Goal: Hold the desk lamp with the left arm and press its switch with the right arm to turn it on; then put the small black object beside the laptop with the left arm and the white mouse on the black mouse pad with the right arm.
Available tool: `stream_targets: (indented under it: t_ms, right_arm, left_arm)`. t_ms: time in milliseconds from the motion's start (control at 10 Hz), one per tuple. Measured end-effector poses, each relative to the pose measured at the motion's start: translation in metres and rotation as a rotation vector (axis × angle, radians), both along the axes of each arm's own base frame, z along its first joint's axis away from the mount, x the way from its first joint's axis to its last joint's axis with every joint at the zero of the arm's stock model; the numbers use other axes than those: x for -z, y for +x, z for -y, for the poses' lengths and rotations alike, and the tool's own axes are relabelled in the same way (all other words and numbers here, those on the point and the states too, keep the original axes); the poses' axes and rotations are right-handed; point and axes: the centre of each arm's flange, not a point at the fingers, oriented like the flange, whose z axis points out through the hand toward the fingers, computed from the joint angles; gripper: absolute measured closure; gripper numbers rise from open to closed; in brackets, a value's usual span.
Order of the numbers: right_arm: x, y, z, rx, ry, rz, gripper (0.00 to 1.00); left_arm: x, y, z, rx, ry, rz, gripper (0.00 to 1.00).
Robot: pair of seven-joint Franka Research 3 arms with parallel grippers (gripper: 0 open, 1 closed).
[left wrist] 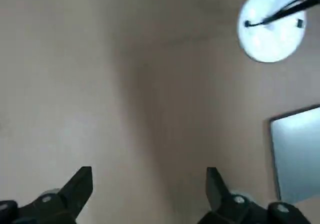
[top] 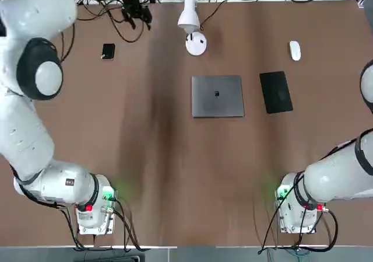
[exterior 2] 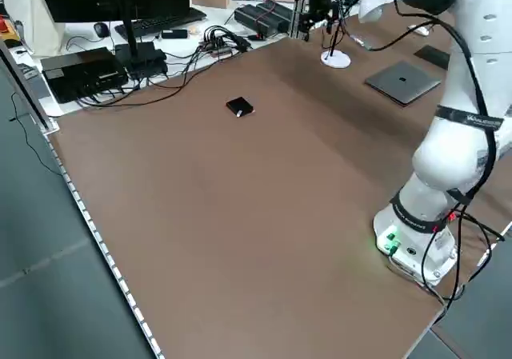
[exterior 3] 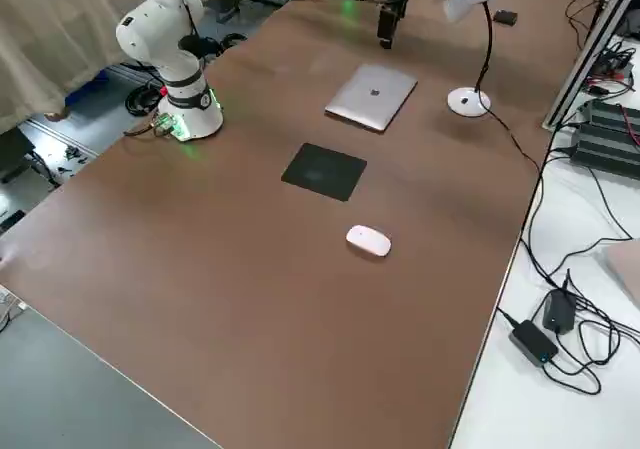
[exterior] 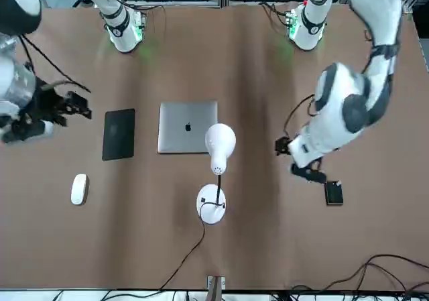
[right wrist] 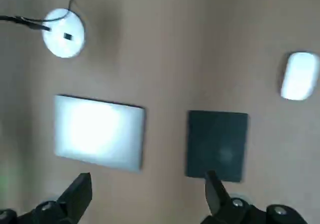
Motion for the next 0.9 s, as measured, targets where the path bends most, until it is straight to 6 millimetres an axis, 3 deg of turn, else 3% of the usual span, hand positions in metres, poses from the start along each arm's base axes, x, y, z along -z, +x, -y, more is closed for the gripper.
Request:
stream_targets:
  t_ms: [100, 200, 400, 600, 800, 900]
  right_arm:
    - [0.026, 0.016, -0.016, 0.037, 0.067, -0.003, 0.04]
    - [0.052, 0.03, -0.044, 0.095, 0.106, -0.013, 0.13]
    - [0.099, 0.042, -0.117, 0.188, 0.132, -0.028, 0.47]
    - [0.144, 0.043, -0.171, 0.229, 0.207, -0.072, 0.78]
    - [0.192, 0.048, -0.201, 0.265, 0.222, -0.059, 0.95]
    - [0.214, 0.053, -0.209, 0.289, 0.226, -0.028, 0.97]
  left_arm:
    - [0.013, -0.001, 0.024, 0.013, -0.01, 0.016, 0.0]
    - [0.03, 0.004, 0.033, 0.034, -0.016, 0.024, 0.0]
    - [0.065, 0.027, 0.038, 0.219, -0.052, 0.11, 0.0]
    - [0.094, 0.033, 0.068, 0.31, -0.14, 0.229, 0.0]
    - [0.12, 0.023, 0.117, 0.332, -0.216, 0.377, 0.0]
    - [0.133, 0.022, 0.132, 0.341, -0.238, 0.449, 0.0]
